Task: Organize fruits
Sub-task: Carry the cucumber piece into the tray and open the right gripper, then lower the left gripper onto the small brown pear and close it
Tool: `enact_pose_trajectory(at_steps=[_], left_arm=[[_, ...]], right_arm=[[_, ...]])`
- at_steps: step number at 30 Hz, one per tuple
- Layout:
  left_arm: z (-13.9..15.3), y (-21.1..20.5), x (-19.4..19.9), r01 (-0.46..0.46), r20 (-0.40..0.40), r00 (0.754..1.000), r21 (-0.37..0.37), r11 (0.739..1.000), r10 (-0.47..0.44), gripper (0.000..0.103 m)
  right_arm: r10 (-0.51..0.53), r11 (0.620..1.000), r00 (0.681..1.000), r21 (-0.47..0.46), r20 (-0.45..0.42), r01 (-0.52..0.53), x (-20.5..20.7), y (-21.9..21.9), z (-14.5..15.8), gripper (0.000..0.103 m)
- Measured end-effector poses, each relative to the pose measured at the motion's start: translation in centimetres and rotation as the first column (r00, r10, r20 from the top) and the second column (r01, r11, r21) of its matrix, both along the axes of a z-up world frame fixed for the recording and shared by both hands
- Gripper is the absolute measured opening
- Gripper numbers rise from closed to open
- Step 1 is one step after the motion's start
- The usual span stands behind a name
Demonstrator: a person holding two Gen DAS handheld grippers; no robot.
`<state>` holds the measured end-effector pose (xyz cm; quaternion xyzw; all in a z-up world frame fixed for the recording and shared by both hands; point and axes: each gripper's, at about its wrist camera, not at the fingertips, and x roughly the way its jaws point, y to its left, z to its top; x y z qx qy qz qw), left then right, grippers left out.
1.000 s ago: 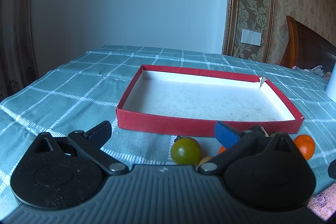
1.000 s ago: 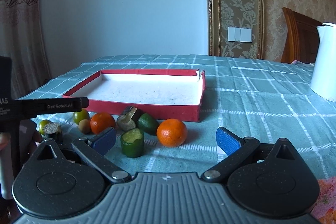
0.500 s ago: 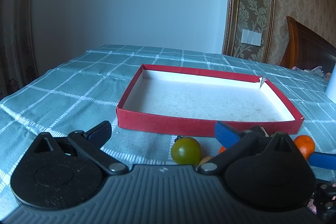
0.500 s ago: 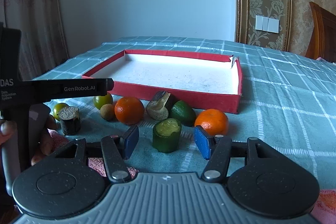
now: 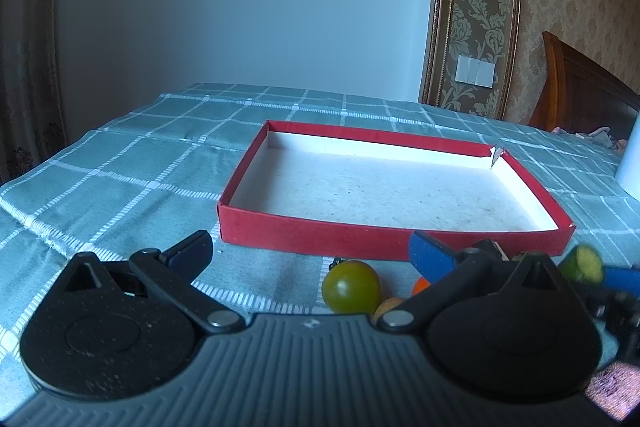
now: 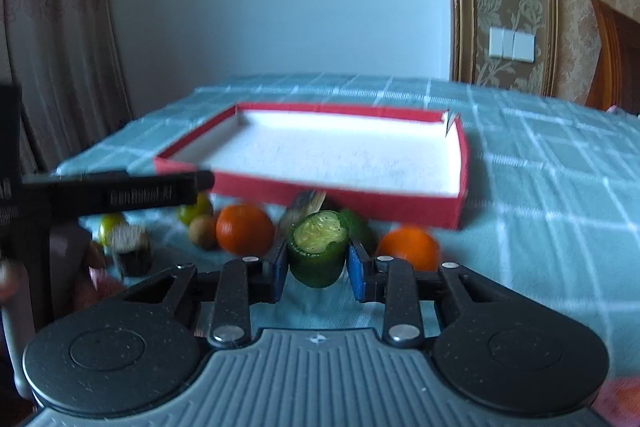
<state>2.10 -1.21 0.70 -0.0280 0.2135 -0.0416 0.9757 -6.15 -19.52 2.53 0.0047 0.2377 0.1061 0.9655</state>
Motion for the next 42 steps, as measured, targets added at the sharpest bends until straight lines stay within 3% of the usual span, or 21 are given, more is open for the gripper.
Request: enact_pose_trajectory(at_steps=[5,14,17,20,22,24,32,33,35,37,39,42], left_arm=[[0.0,0.0,0.0,-0.004,-0.002,1.0,-0.003,1.0,0.004,0.103],[-0.1,0.0,0.2,-0.004,-0.015,1.0,-0.002,1.0,0.004,0.103],[-0.1,0.0,0.2,-0.004,-0.019,1.0,-0.002,1.0,0.004,0.103],[-0.1,0.1,0.3,-0.004,-0.023,1.0,-0.003,1.0,0.004,0.103],[-0.1,0.2,0.3,-0.007,-0.022,1.0,-0.005,1.0,0.007,0.103],[-0.1,0.2,0.4,-0.008,-0.024,1.0,-0.006,1.0,0.008,0.103],[-0.1,0.2,0.5,-0.016,-0.035,0.999,-0.001,1.0,0.016,0.103],[-0.2,0.1,0.6,-0.014,-0.038,0.999,0.0,1.0,0.014,0.103],[-0.2,0.1,0.6,-0.014,-0.041,0.999,0.003,1.0,0.014,0.103],[-0.1,0.1,0.6,-0.022,-0.039,0.999,0.003,1.0,0.022,0.103],[-0.2,0.2,0.7,-0.031,-0.043,0.999,0.001,1.0,0.031,0.103],[-0.2,0.1,0.7,-0.035,-0.047,0.998,0.005,0.999,0.035,0.103]], right_arm=[[-0.067,0.998,0.997,-0.009,0.033,0.067,3.6,-1.8,2.1,0.03],[-0.163,0.985,0.986,-0.058,-0.024,0.161,9.1,-3.7,0.6,0.031],[-0.181,0.983,0.981,-0.045,-0.069,0.178,9.6,-4.3,0.0,0.038],[-0.193,0.981,0.981,0.028,-0.026,0.193,8.0,-5.1,0.1,0.043],[-0.24,0.969,0.97,0.075,0.033,0.237,6.1,-5.4,0.3,0.054],[-0.256,0.963,0.962,0.107,0.09,0.247,3.9,-5.6,0.0,0.075],[-0.267,0.944,0.964,0.206,0.014,0.258,-0.6,-6.5,-1.6,0.077],[-0.262,0.948,0.965,0.187,0.001,0.258,-0.7,-6.3,-1.7,0.083],[-0.245,0.964,0.969,0.096,-0.041,0.248,-0.5,-5.2,-2.1,0.083],[-0.24,0.967,0.968,0.064,-0.075,0.245,0.0,-4.8,-2.3,0.084],[-0.249,0.965,0.96,0.053,-0.129,0.257,0.8,-4.9,-2.6,0.096],[-0.247,0.969,0.956,-0.017,-0.158,0.247,1.2,-4.0,-2.9,0.1]])
